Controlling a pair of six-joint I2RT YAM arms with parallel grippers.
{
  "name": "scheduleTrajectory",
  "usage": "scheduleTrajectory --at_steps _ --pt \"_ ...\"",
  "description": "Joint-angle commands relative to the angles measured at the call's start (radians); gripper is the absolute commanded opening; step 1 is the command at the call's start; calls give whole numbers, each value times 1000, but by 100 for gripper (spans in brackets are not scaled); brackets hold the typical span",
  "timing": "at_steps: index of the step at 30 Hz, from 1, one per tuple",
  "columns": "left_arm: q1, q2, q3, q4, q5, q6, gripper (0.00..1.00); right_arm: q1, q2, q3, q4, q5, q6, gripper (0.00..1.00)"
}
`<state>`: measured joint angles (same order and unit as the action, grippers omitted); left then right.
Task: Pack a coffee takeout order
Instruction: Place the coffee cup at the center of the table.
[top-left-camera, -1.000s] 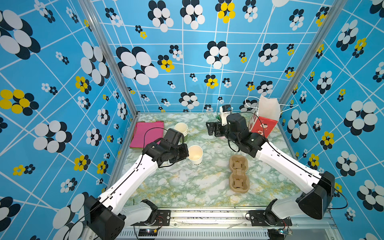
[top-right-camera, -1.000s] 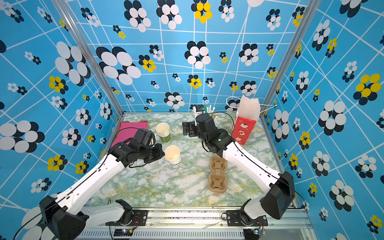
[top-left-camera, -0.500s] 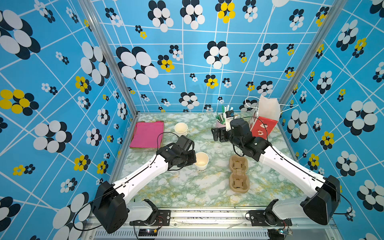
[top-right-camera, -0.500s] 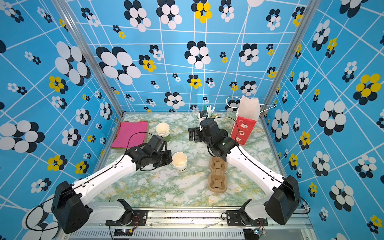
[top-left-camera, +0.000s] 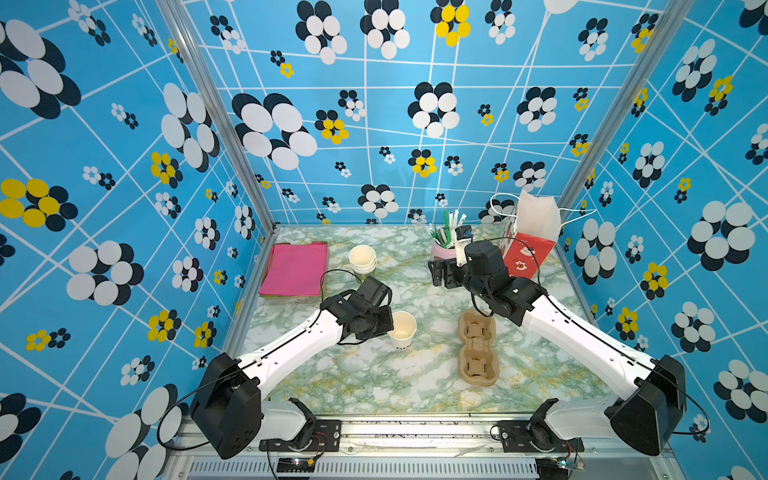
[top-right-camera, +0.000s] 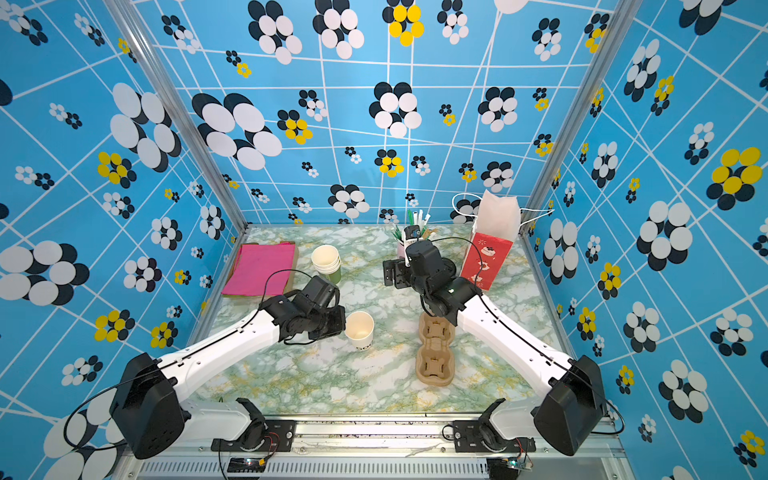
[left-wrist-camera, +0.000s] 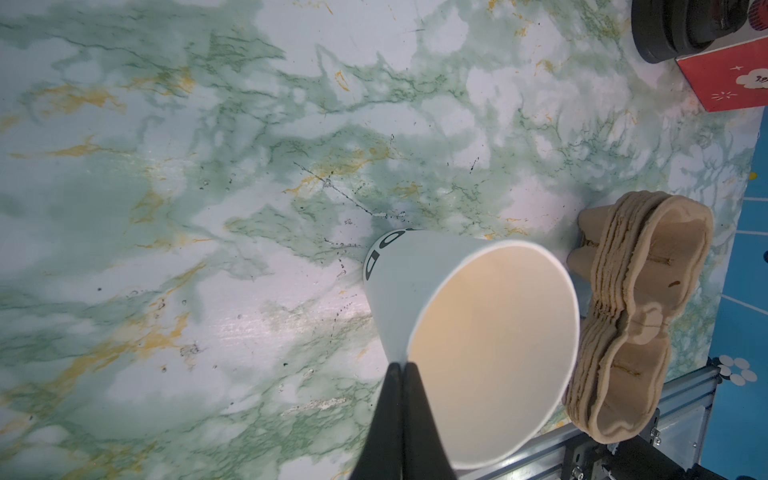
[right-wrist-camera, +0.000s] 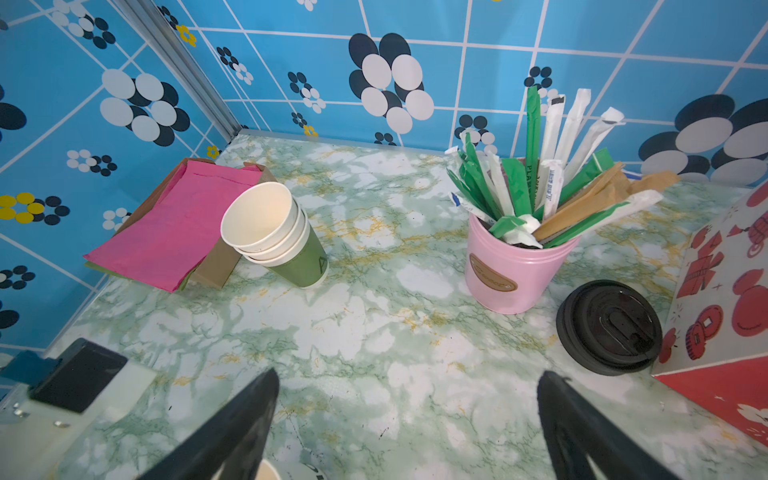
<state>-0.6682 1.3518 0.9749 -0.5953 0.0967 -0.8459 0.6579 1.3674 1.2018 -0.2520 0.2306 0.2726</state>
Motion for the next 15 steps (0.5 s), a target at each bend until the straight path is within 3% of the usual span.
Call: scheduleTrajectory --at_steps 1,5,15 --pt "-7 10 -17 7 -2 -8 0 -9 -21 -13 -3 -6 -13 99" --pt "-7 11 -14 3 6 -12 7 -13 -21 -13 -15 -5 -26 99" --pt "-2 -42 61 -49 -63 62 51 -44 0 4 -131 47 -187 99"
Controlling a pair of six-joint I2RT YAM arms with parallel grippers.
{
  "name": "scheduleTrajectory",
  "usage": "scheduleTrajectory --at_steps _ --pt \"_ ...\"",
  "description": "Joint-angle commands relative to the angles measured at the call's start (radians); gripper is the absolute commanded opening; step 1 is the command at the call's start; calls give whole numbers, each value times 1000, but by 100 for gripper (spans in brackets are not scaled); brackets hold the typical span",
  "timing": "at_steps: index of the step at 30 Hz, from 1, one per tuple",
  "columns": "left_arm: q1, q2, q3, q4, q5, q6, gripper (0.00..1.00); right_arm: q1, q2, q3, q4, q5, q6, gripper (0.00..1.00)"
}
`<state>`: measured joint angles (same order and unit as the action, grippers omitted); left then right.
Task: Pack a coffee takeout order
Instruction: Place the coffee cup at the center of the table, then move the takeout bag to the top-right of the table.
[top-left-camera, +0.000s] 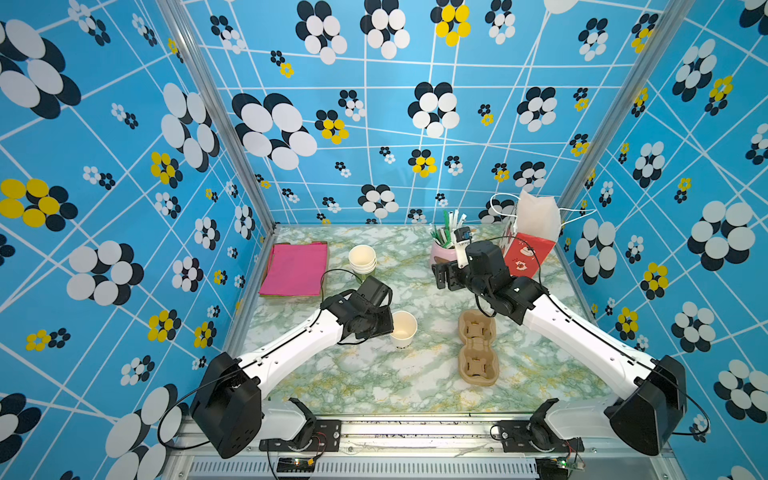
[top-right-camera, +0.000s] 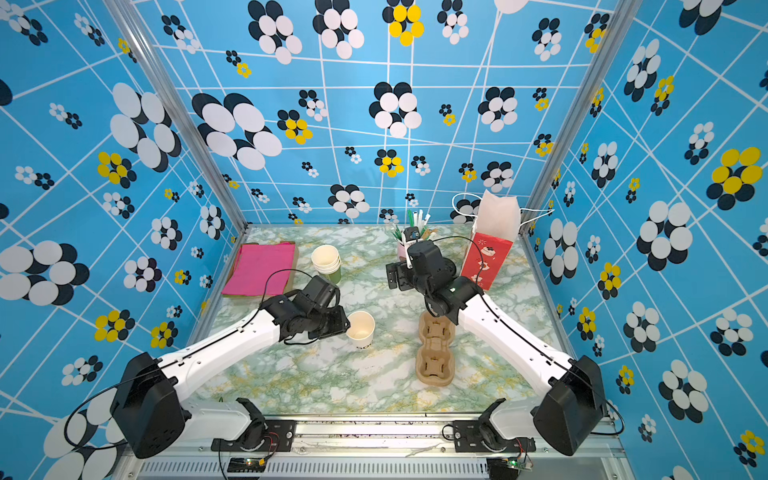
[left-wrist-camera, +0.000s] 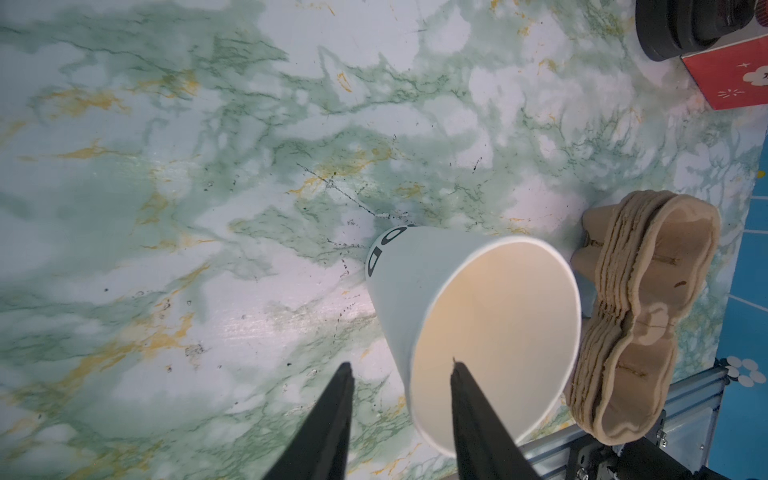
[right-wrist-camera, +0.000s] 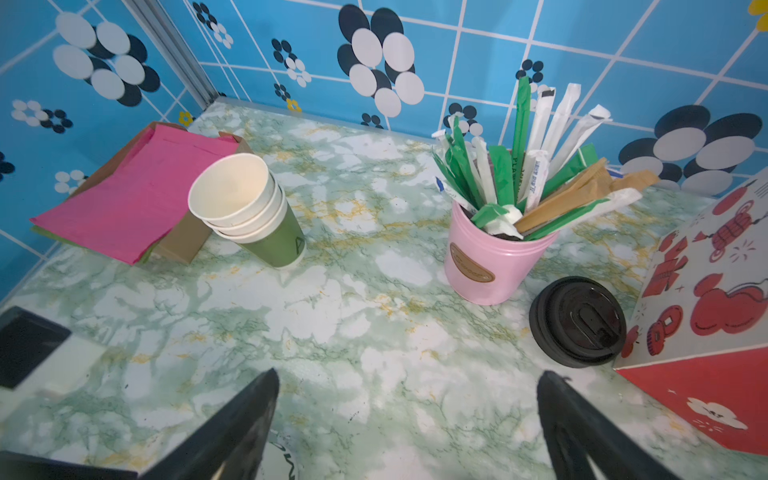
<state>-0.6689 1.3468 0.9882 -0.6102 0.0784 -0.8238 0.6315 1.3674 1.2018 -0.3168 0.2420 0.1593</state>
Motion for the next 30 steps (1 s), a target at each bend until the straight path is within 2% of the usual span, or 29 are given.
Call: scheduleTrajectory --at_steps 1,6,13,16,30 --pt "4 -46 57 -39 -56 53 54 -27 5 4 -80 44 -84 99" --pt "30 -98 82 -35 -85 104 68 -85 38 -21 -97 46 -123 99" --pt "69 -175 53 41 -100 121 93 -187 113 -55 -38 -30 -95 99" --pt "74 -187 42 72 -92 120 100 -226 155 -62 10 -53 -88 99" --pt "82 -189 -13 167 -54 68 99 -342 344 -48 212 -102 -114 99"
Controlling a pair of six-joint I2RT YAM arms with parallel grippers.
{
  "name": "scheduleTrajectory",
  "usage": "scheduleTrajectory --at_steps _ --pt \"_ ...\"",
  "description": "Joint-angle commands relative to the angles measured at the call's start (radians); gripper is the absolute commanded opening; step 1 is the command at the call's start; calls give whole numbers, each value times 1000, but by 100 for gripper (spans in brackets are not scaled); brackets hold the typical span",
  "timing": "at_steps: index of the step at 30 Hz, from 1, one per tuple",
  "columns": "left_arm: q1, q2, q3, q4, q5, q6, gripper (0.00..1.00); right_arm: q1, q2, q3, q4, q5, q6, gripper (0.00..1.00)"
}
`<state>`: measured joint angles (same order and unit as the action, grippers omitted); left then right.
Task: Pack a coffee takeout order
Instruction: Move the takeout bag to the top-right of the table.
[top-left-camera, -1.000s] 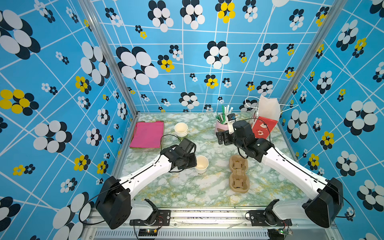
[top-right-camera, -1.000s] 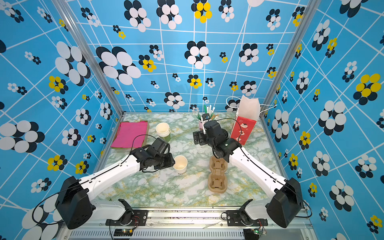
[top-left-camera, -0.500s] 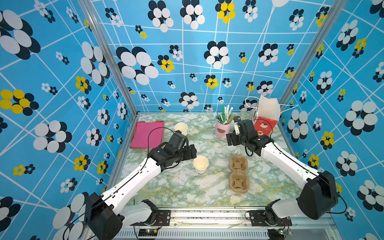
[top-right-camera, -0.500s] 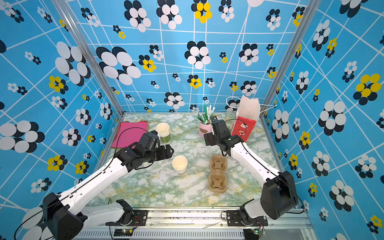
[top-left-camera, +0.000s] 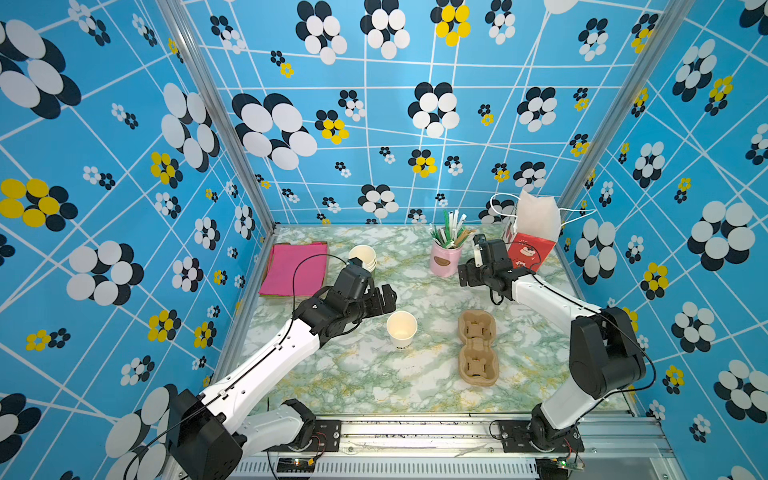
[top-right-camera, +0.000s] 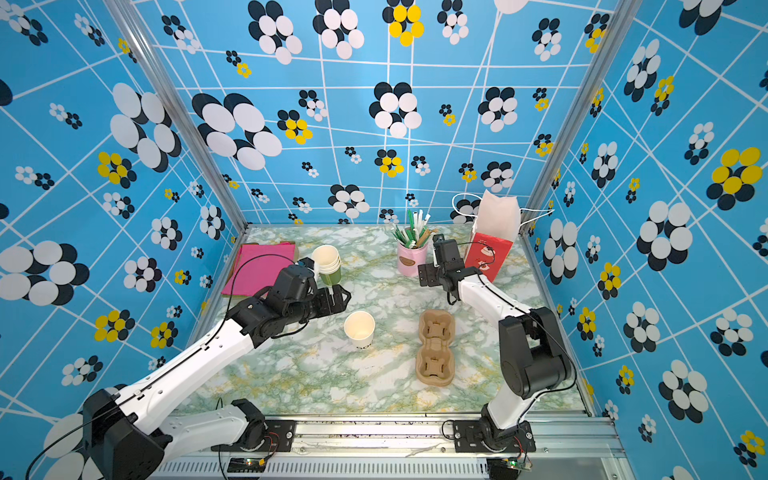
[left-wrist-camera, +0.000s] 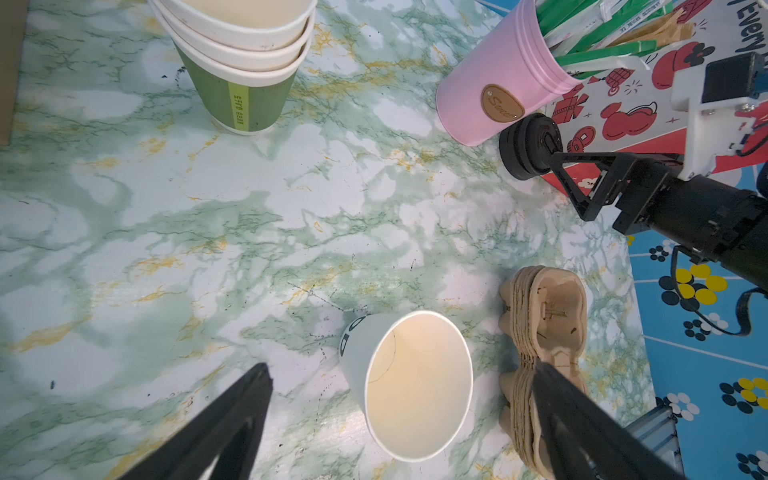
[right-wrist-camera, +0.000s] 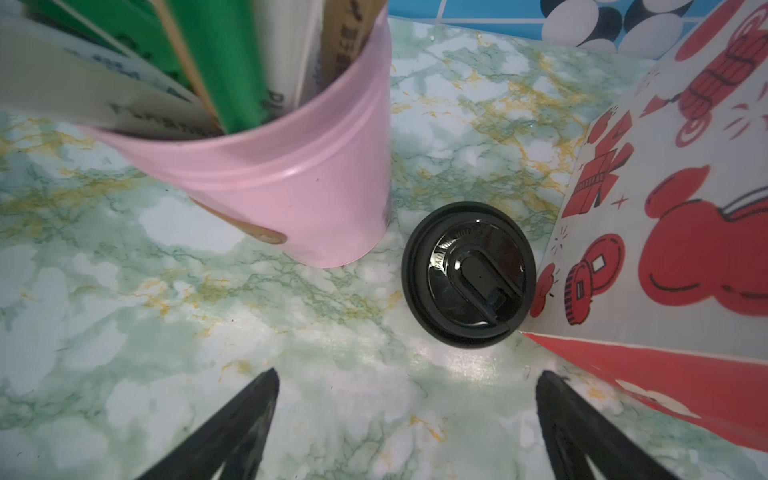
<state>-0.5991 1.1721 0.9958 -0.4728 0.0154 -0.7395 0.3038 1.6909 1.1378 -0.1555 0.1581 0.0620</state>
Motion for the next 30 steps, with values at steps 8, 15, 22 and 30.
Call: scheduleTrajectory --at_steps 8,15,22,30 --pt "13 -17 -25 30 9 -17 99 -57 40 6 52 3 -50 99" --pt "16 -14 -27 33 11 -20 99 -89 31 -6 35 27 -65 99" --pt "15 -18 -35 34 12 -26 99 -114 23 3 -3 83 -64 99" --pt "19 -18 -42 38 14 -31 99 -123 26 20 -63 207 -62 99"
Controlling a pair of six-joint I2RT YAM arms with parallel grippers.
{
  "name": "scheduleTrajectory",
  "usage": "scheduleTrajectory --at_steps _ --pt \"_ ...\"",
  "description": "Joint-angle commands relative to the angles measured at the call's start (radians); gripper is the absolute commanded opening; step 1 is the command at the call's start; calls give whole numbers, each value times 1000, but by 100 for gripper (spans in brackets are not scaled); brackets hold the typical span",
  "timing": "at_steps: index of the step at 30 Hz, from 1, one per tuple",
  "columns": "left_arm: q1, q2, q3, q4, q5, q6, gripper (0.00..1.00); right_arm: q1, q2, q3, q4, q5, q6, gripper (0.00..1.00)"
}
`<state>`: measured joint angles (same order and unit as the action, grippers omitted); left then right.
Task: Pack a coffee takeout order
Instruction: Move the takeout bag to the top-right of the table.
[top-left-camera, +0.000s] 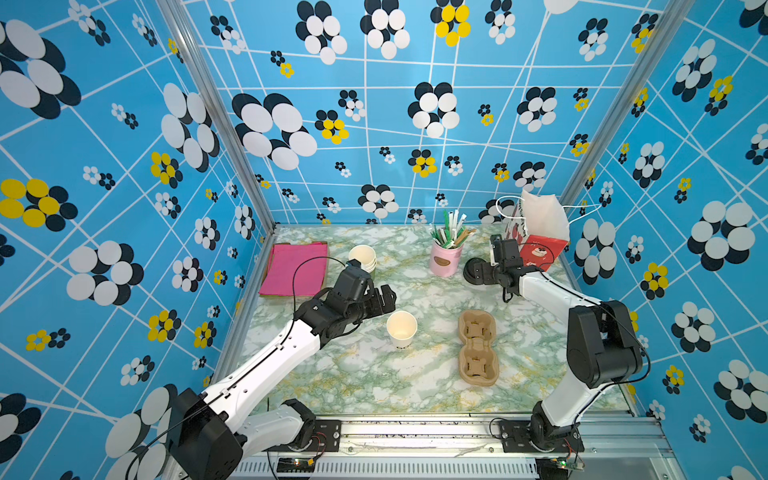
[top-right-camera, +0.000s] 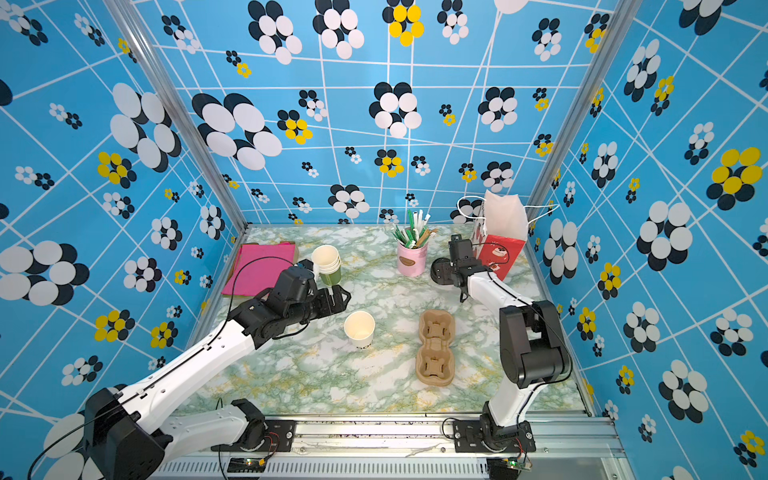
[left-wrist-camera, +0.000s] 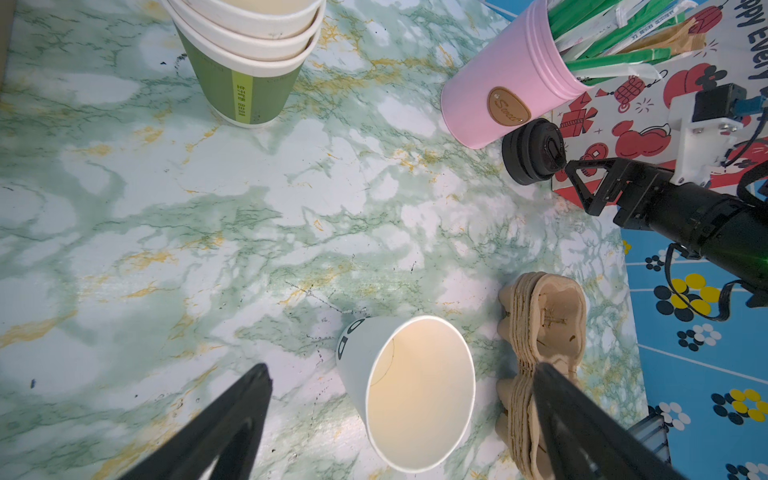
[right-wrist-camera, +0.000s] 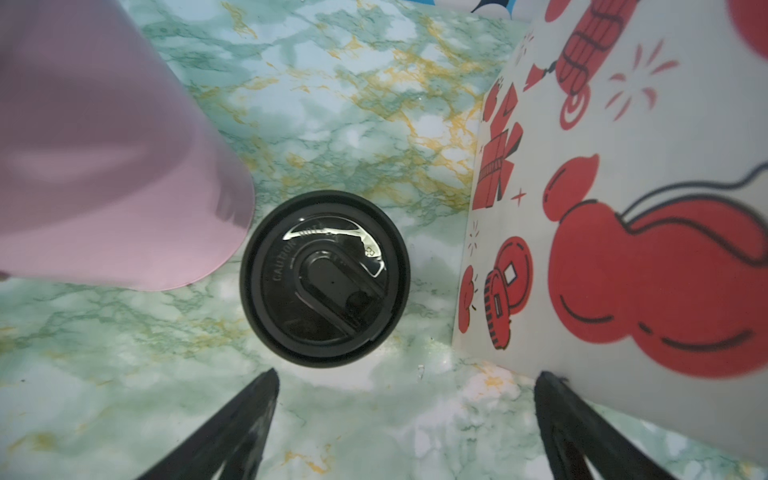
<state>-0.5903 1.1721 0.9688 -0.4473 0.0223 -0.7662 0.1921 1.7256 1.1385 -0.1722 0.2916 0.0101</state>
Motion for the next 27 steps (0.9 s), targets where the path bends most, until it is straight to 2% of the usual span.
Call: scheduleTrajectory --at_steps 1,8,17,22,27 --pt "11 -18 -16 14 6 -6 99 -14 -7 23 -54 87 -9 99" --pt "15 -22 -19 15 9 -5 99 -39 -7 35 -85 103 -2 99" --pt "44 -52 -25 19 7 50 99 -39 -26 66 -91 -222 3 99" --pt "65 -94 -36 37 5 122 99 -39 35 141 -122 -242 33 99" --pt "75 -138 -64 63 1 132 99 -39 105 209 -140 -251 62 97"
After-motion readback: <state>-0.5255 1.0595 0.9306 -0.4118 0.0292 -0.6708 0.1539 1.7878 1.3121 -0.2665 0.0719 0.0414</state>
